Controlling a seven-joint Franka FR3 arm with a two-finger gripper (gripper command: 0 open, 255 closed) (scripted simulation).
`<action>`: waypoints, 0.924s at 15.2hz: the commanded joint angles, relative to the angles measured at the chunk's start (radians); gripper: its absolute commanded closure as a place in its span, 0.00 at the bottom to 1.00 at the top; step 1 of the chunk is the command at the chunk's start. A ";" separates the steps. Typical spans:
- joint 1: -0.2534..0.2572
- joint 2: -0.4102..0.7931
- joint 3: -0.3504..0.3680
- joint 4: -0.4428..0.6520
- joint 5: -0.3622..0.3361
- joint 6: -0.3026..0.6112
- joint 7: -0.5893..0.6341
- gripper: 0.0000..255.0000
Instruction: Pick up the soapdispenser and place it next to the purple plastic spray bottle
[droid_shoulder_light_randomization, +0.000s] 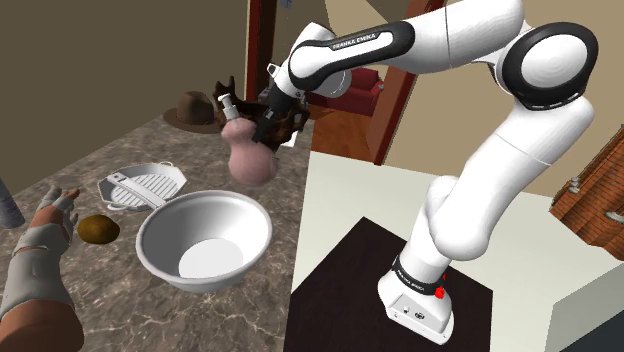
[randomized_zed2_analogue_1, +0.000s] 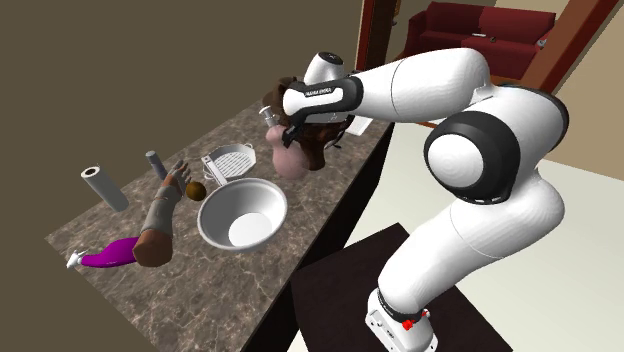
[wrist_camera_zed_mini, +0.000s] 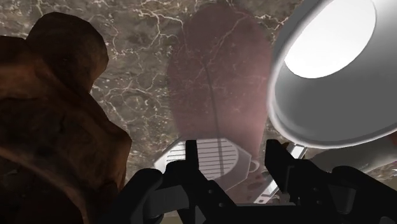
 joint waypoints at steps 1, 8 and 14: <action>-0.003 -0.011 0.002 0.017 -0.010 -0.026 0.012 1.00; -0.010 -0.037 0.007 0.086 -0.036 -0.118 0.044 1.00; -0.013 -0.051 0.011 0.153 -0.052 -0.196 0.066 1.00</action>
